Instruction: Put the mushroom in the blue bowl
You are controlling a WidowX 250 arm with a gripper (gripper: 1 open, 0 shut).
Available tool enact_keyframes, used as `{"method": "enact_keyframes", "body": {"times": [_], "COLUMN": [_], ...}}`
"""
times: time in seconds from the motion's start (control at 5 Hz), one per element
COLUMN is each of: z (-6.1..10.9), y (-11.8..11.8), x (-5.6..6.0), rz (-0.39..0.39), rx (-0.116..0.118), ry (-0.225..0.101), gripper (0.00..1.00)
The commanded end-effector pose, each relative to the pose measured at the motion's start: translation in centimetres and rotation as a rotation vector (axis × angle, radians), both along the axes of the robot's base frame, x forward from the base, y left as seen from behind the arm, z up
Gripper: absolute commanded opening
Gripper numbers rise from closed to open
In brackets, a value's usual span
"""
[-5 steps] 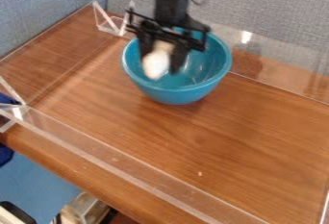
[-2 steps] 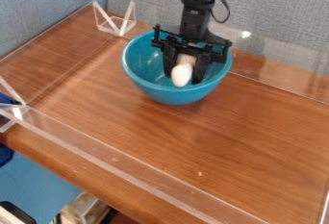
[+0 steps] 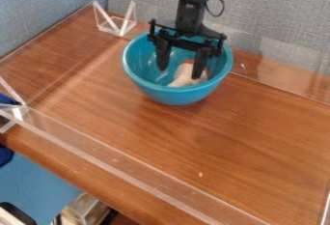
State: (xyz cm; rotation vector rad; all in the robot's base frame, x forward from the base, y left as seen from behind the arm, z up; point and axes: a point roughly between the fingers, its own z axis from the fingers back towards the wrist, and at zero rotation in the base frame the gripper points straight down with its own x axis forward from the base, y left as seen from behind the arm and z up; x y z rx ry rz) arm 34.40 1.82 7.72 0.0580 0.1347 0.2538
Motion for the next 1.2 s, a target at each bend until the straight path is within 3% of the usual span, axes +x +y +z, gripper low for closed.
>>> {"method": "enact_keyframes", "body": {"times": [0.0, 0.4, 1.0], "z": [0.9, -0.6, 1.1], "y": [0.1, -0.6, -3.5], "x": [0.7, 0.9, 0.5], "rz": [-0.022, -0.086, -0.276], "rx": [0.000, -0.003, -0.020], "ry": [-0.050, -0.045, -0.066], "gripper": [1.00, 1.00, 1.00]}}
